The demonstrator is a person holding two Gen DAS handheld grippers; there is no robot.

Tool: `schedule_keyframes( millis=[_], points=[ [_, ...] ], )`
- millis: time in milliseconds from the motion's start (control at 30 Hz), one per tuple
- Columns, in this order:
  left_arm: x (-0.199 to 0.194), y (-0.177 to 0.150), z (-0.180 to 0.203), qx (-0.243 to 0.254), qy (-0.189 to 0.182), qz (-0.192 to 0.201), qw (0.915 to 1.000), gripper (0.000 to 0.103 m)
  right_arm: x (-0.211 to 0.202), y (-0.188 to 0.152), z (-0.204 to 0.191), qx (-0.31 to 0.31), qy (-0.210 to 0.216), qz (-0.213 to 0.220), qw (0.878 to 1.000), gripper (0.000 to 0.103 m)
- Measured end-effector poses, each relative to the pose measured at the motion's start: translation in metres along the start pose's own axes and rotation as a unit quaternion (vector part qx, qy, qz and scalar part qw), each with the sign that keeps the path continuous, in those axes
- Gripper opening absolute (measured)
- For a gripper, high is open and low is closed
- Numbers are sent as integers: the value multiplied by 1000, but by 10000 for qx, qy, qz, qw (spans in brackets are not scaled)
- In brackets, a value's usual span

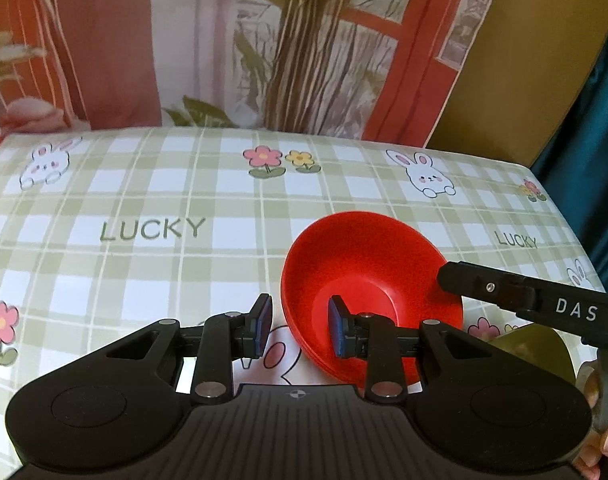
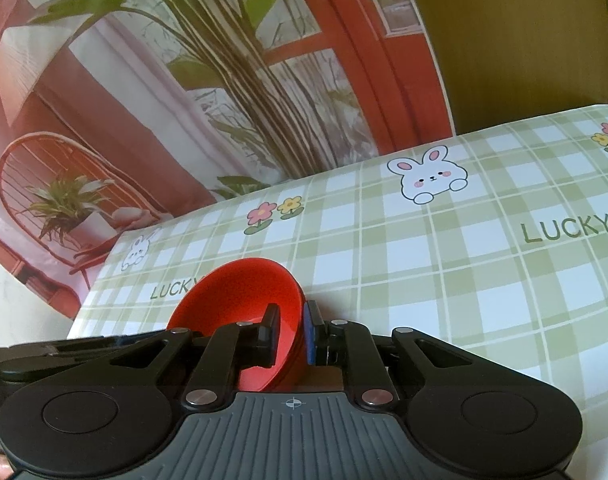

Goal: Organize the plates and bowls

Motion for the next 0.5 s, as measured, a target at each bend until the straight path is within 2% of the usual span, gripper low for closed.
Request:
schedule_keyframes(
  millis=[500],
  points=[
    [13,-8,-3,-287,-93,-109,9995,32,13,-7,2,1,-8,-186,9998,14]
  ],
)
Point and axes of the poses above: each gripper's, at about its wrist camera, not at the fingertips, and x roughly the way its jaws point, z to its right, y to its top, the point moved 10 cm from there along x, roughly the way its jaws point, and after that the axes turned 3 degrees about z, right-handed, at the moved point
